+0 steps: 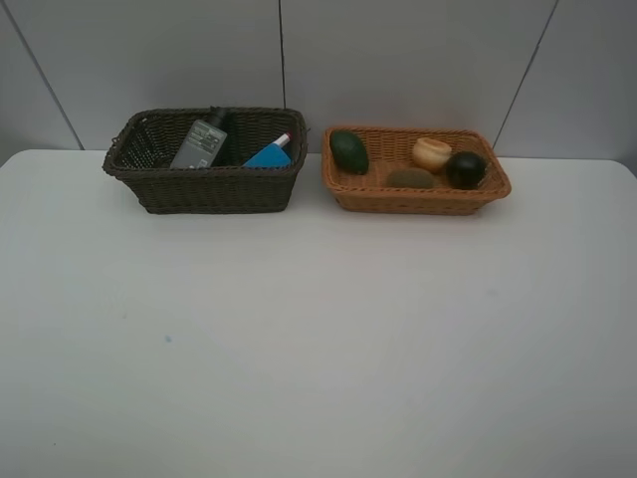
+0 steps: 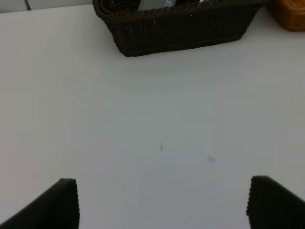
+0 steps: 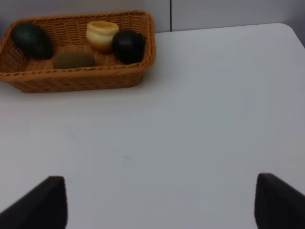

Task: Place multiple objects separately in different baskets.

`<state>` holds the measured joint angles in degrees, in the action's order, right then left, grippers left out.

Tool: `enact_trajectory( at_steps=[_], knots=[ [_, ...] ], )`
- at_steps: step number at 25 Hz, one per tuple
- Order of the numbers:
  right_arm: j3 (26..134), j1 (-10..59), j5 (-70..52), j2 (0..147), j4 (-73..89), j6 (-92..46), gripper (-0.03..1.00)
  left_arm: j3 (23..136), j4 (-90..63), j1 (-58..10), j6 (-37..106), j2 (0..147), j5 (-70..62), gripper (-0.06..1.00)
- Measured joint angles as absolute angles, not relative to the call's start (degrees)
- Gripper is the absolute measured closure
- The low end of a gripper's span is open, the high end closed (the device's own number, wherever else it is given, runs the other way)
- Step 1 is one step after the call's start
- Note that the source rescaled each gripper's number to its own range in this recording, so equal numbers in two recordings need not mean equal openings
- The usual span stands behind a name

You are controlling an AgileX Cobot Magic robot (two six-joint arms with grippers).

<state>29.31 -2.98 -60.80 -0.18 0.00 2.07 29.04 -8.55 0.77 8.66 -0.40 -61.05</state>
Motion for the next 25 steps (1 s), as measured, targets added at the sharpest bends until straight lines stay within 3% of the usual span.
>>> enact_trajectory(
  at_steps=[25],
  knots=[
    [29.31,-2.98,-60.80,-0.18,0.00,2.07,0.01,29.04,-8.55,0.77,8.66,-0.40,-61.05,0.08]
  ],
)
